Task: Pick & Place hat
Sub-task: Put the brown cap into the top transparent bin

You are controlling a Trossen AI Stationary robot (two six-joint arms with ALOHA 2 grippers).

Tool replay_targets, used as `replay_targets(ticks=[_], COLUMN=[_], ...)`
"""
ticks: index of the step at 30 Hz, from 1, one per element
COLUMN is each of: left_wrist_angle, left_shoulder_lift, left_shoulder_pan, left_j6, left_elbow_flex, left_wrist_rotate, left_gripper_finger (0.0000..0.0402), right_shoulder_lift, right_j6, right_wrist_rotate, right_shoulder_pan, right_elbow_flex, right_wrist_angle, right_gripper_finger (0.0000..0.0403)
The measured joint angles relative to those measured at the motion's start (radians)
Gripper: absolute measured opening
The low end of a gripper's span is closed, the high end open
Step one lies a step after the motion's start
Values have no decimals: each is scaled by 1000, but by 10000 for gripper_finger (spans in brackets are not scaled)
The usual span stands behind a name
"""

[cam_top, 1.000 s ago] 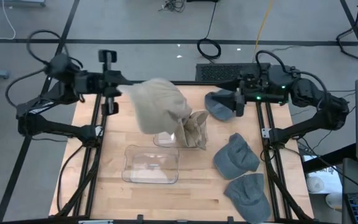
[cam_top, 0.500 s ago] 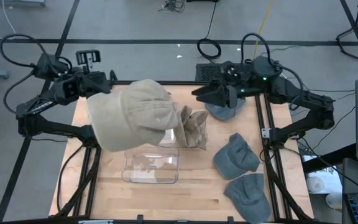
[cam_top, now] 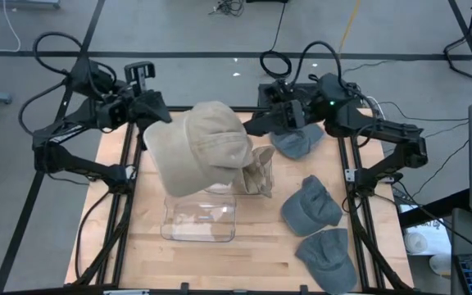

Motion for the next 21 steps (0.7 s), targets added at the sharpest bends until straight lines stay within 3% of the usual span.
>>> replay_targets(ticks=[7,11,15,21], left_wrist_angle=[-10,-14,-24,-27], left_shoulder_lift=[12,13,12,12], left_shoulder_pan=[16,35,46,46], left_j6=[18,18,18,24], left_elbow_flex=[30,31,31,31], left_wrist_rotate=[0,-5,-4,-5], left_gripper_finger=[10,10,10,10], right_shoulder_lift=[2,2,1,-2], right_j6=[17,26,50,47], right_wrist_rotate=[-26,-28,-49,-49], right_shoulder_pan=[1,1,1,1], right_elbow_flex=[0,0,0,0], right_wrist_angle=[2,21,60,75], right_gripper_finger=[355,324,256,115])
